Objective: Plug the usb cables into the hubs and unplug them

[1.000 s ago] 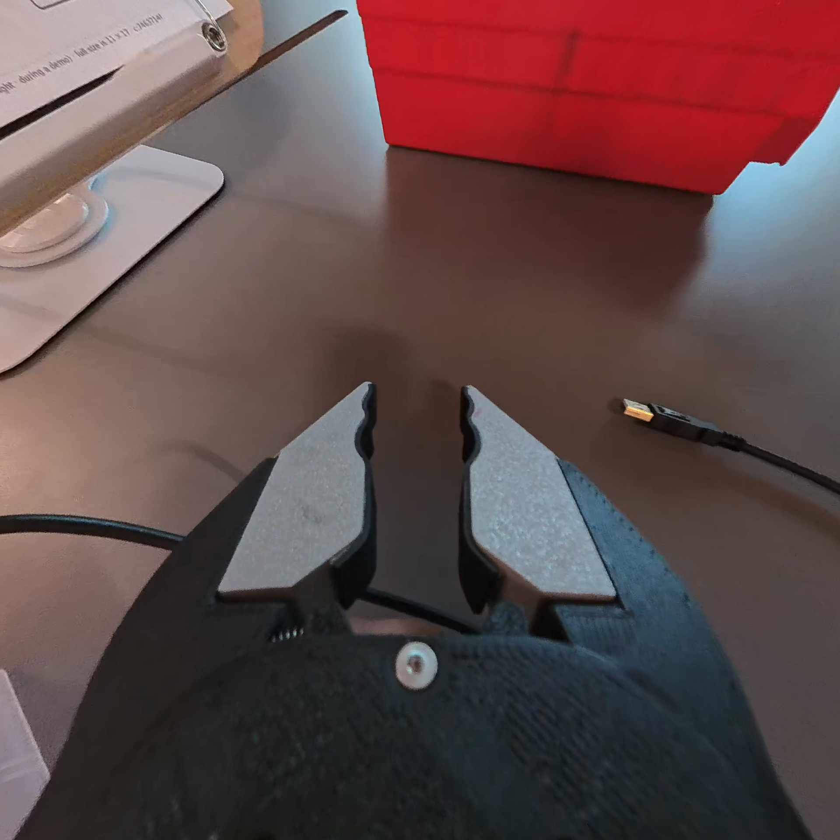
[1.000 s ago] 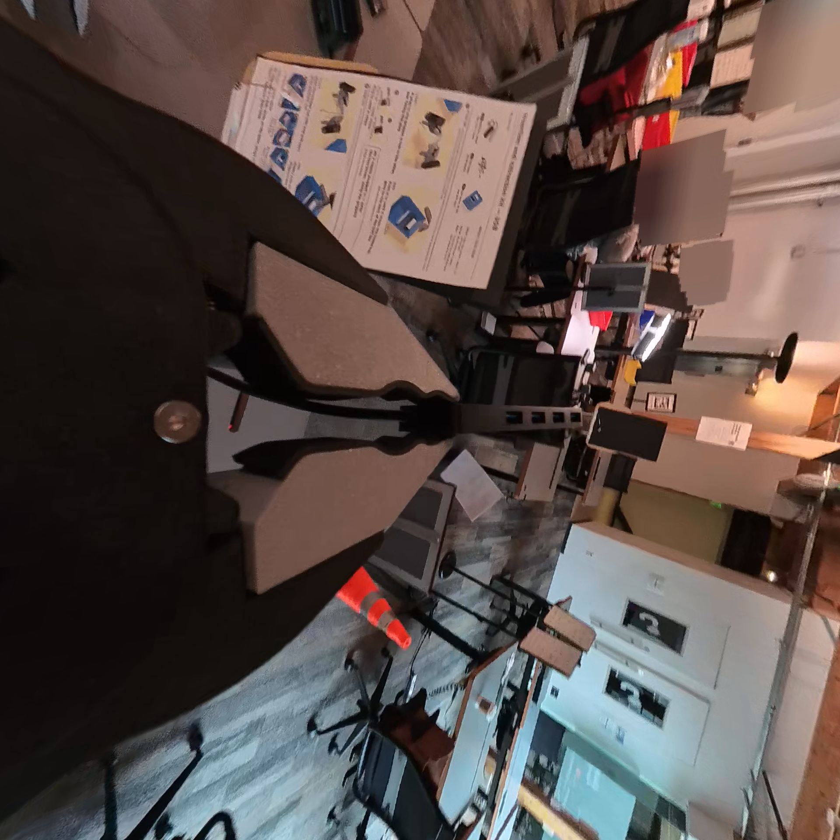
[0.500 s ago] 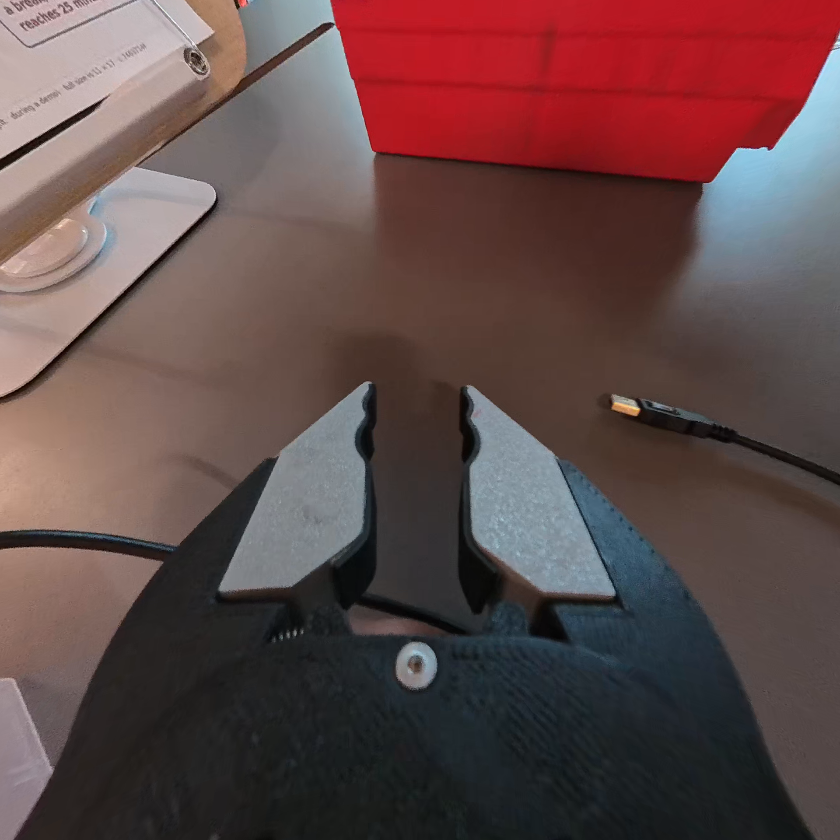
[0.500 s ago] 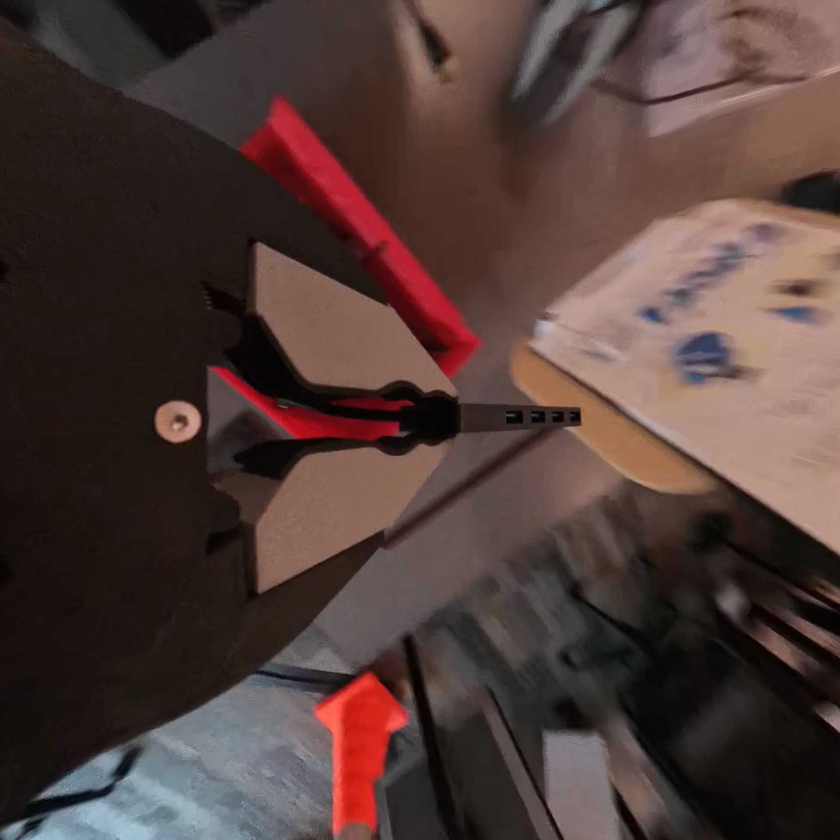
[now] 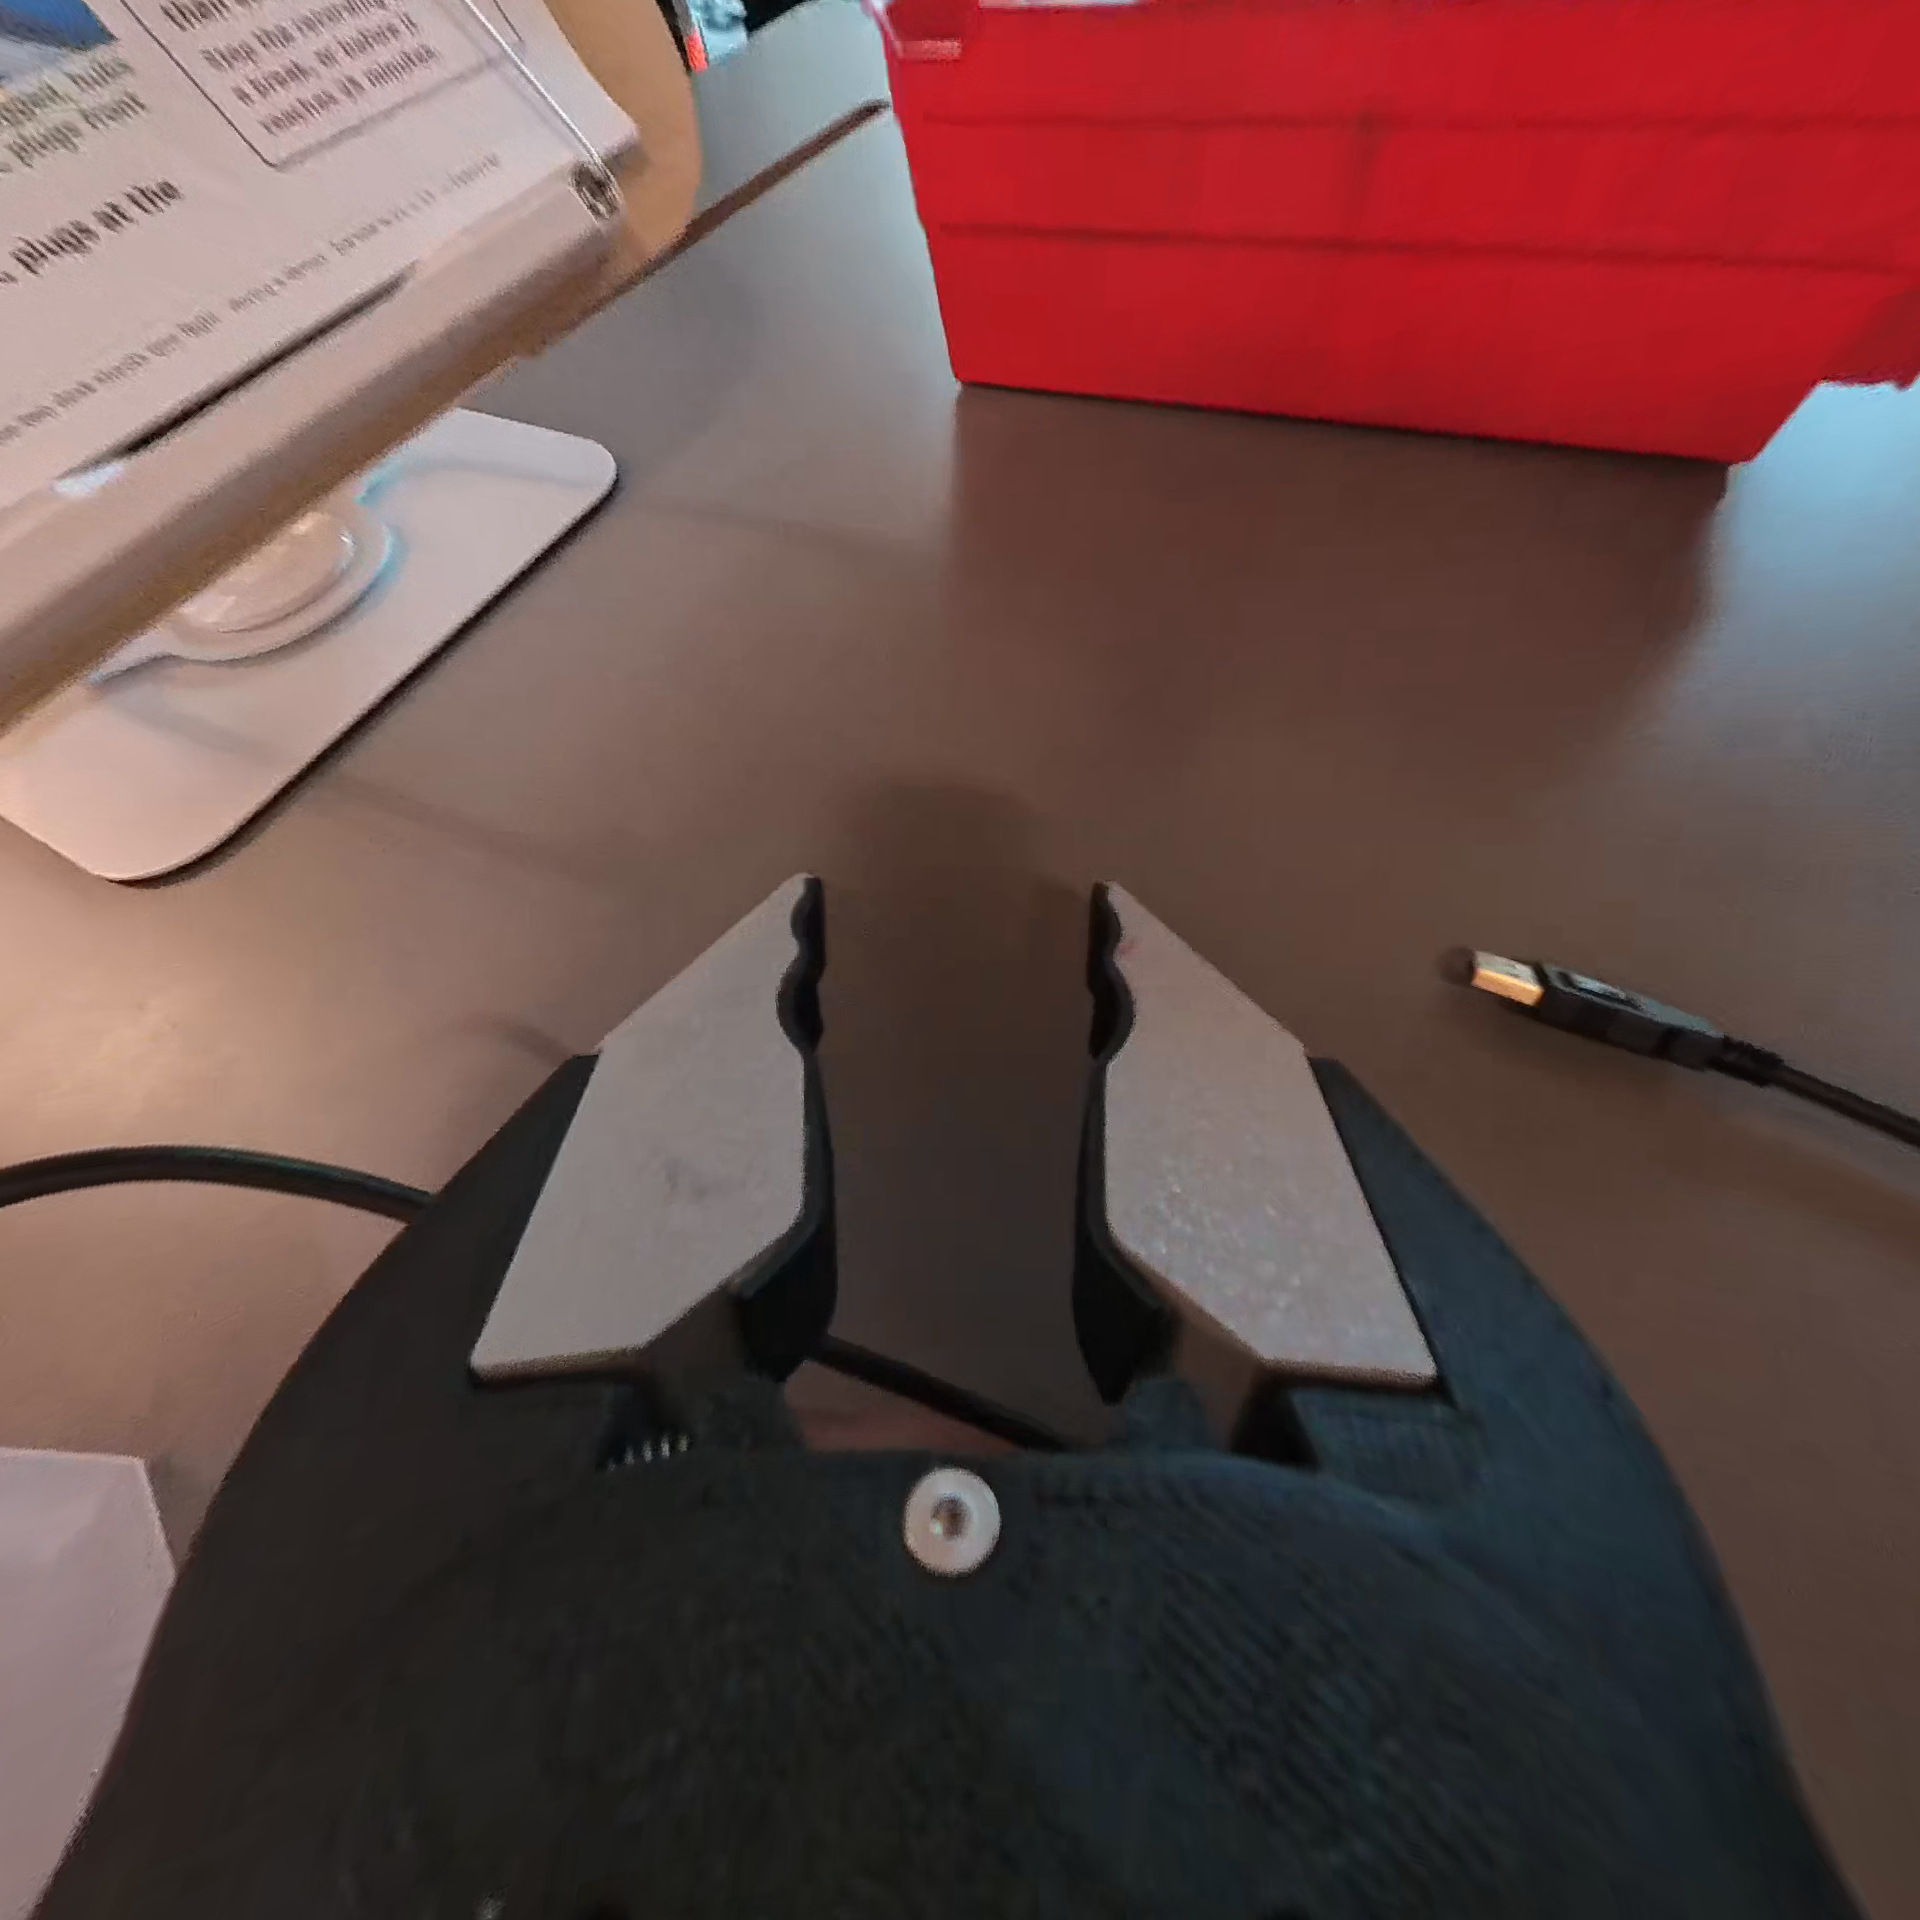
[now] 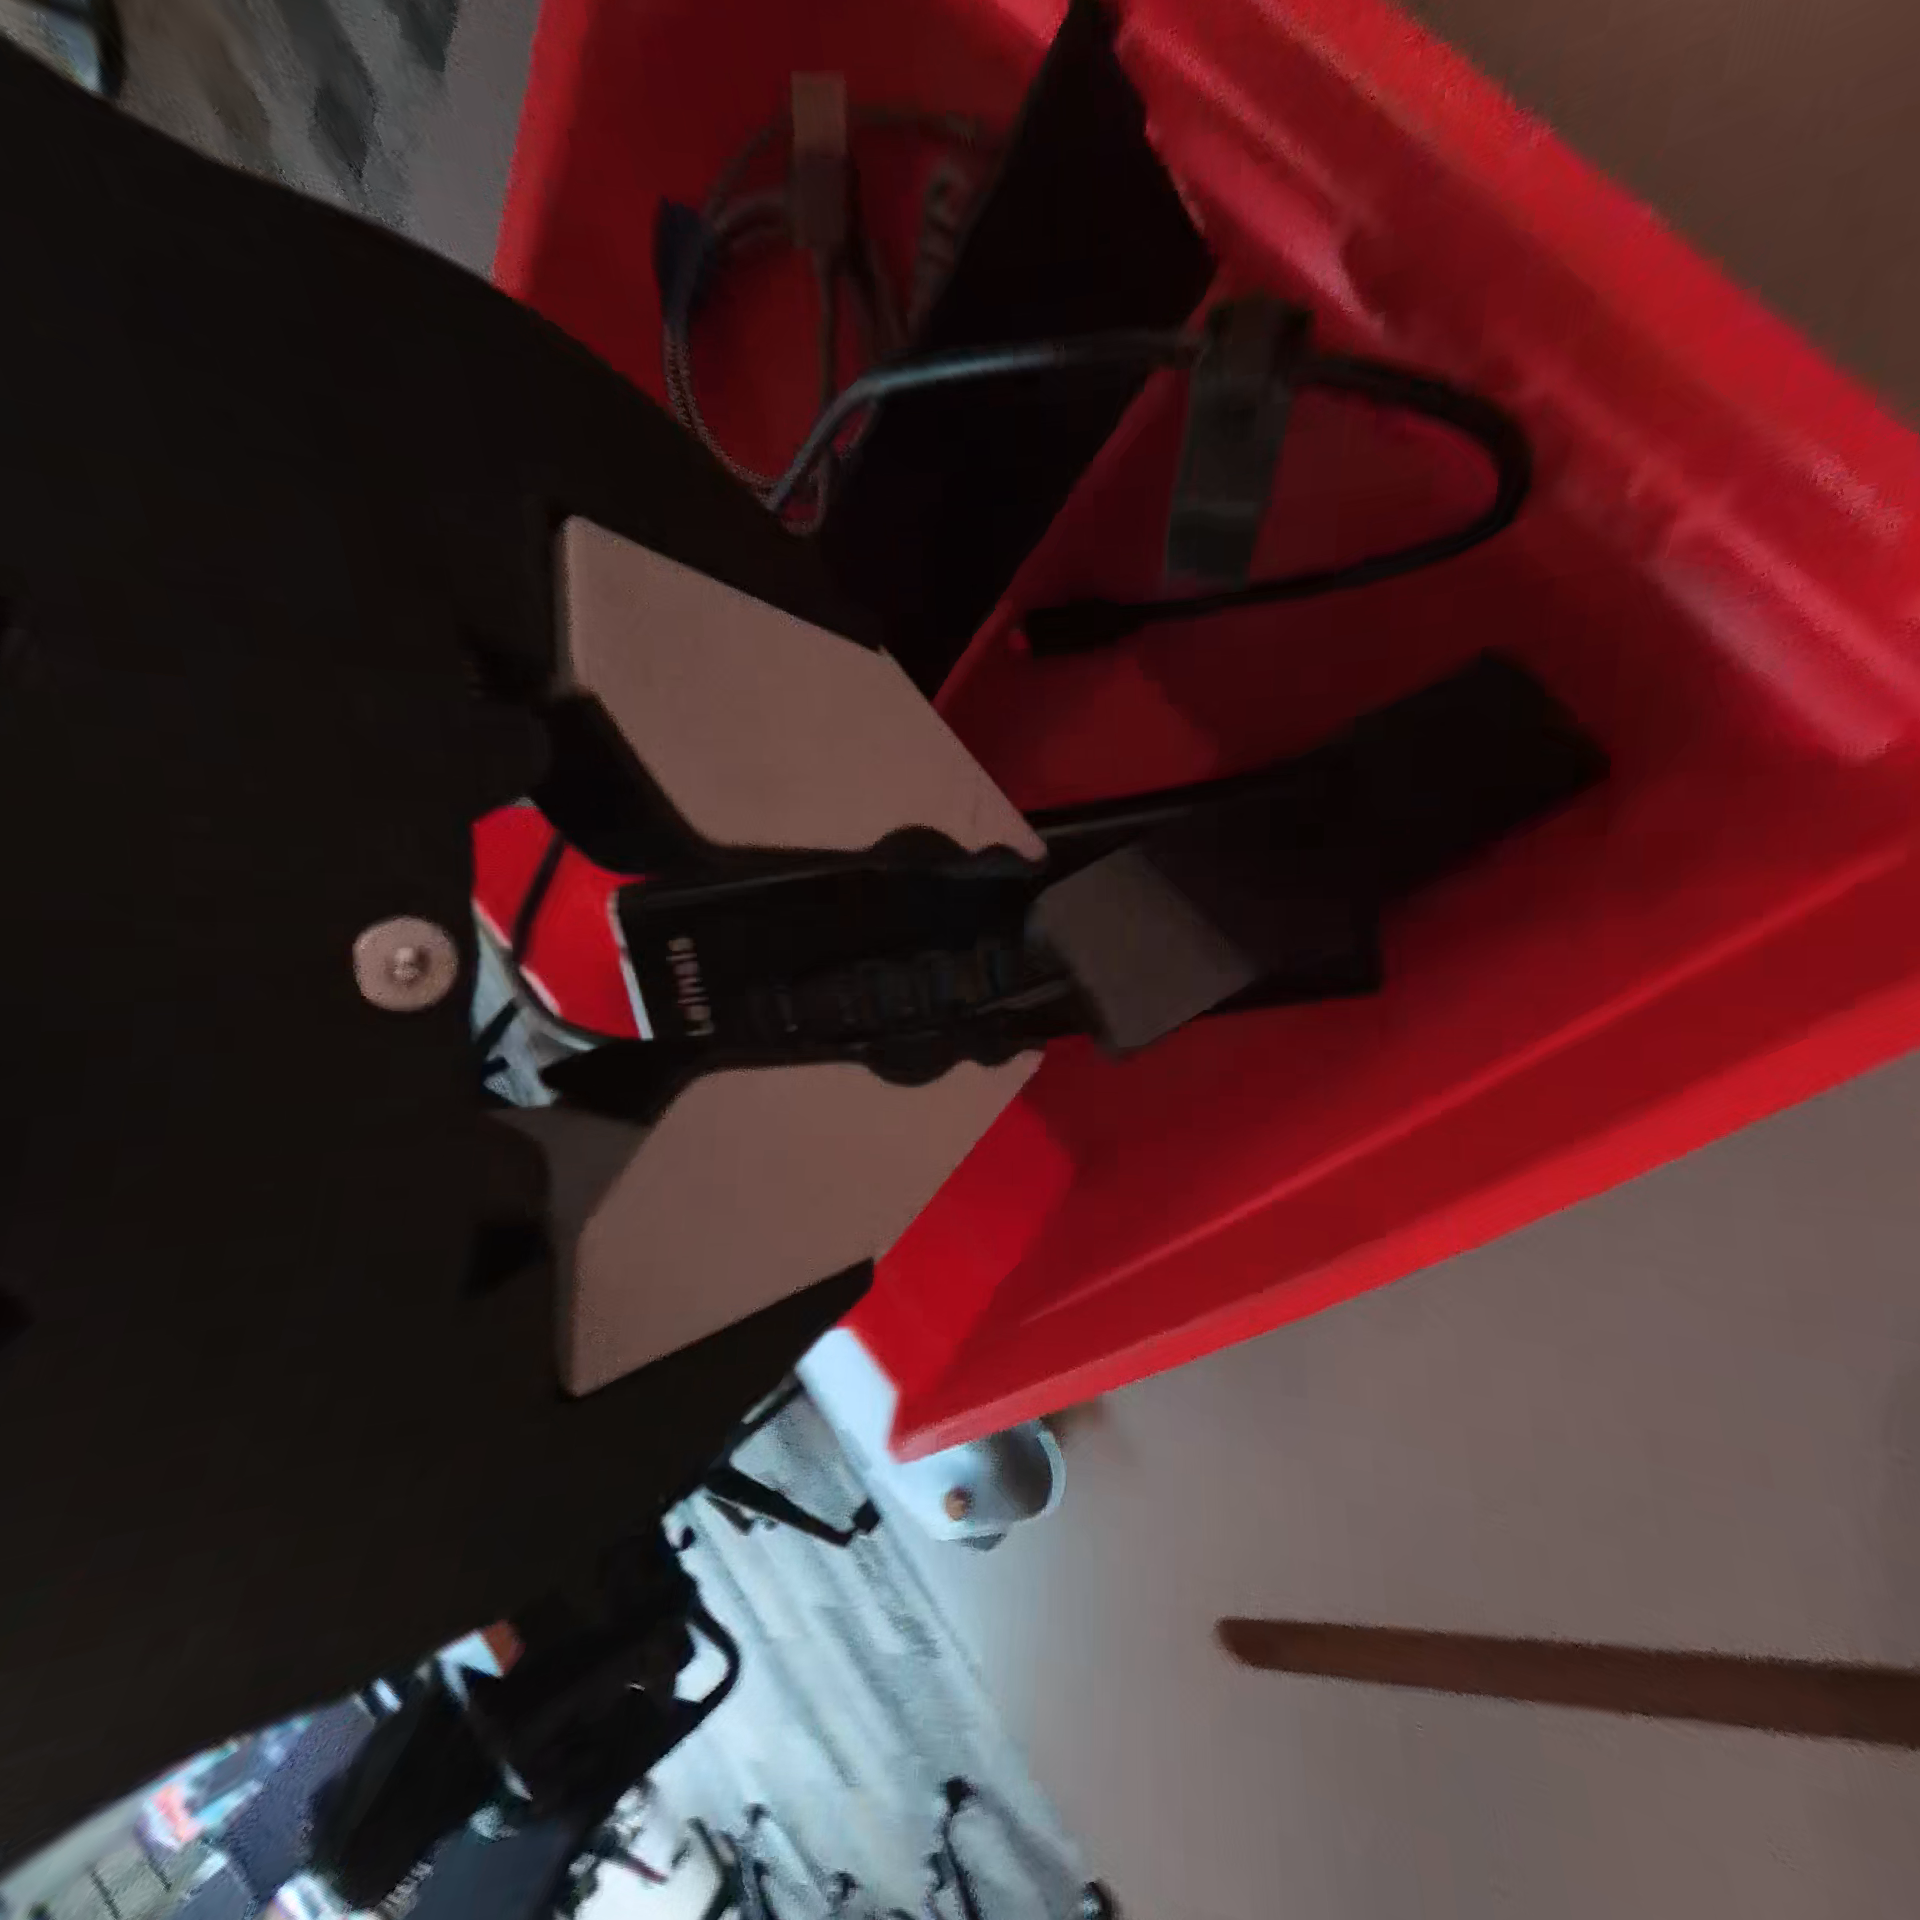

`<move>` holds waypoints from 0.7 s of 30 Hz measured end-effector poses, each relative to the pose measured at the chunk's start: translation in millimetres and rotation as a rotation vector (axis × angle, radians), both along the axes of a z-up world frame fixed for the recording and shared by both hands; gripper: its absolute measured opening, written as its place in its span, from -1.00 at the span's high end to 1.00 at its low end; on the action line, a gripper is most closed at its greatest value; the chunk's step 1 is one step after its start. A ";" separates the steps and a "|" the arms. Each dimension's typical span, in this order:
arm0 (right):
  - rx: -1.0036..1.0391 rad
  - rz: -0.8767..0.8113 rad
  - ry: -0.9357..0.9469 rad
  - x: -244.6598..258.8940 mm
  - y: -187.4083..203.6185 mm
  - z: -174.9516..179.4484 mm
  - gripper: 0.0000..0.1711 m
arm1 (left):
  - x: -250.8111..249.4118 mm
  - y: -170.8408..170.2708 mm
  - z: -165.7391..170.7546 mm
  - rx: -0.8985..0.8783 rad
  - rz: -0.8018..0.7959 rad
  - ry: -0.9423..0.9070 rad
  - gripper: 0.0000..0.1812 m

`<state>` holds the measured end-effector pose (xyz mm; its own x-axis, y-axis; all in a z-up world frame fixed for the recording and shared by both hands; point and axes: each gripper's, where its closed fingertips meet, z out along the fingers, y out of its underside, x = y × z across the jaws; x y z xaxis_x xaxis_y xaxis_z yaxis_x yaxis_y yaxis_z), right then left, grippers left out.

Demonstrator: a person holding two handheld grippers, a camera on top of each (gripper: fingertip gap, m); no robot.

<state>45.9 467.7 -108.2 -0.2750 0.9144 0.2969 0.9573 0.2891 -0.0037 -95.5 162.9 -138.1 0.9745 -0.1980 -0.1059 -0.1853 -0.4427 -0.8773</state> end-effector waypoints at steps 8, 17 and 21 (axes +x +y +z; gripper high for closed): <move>-0.032 -0.213 0.591 15.0 -57.0 94.6 0.38 | -3.3 -27.1 38.7 0.118 0.109 -0.114 0.28; -0.622 0.220 0.866 16.4 -298.3 69.1 0.37 | -22.7 -106.2 108.0 -0.076 0.184 0.203 0.20; -0.788 0.292 0.902 22.6 -332.7 67.3 0.43 | -114.2 -108.3 108.5 -0.276 0.297 0.405 0.30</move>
<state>68.5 135.0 -40.8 -0.4817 0.8683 -0.1185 0.4217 0.1111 -0.8999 -209.7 54.7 -29.7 0.8847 0.0044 -0.4660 -0.3157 -0.7299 -0.6063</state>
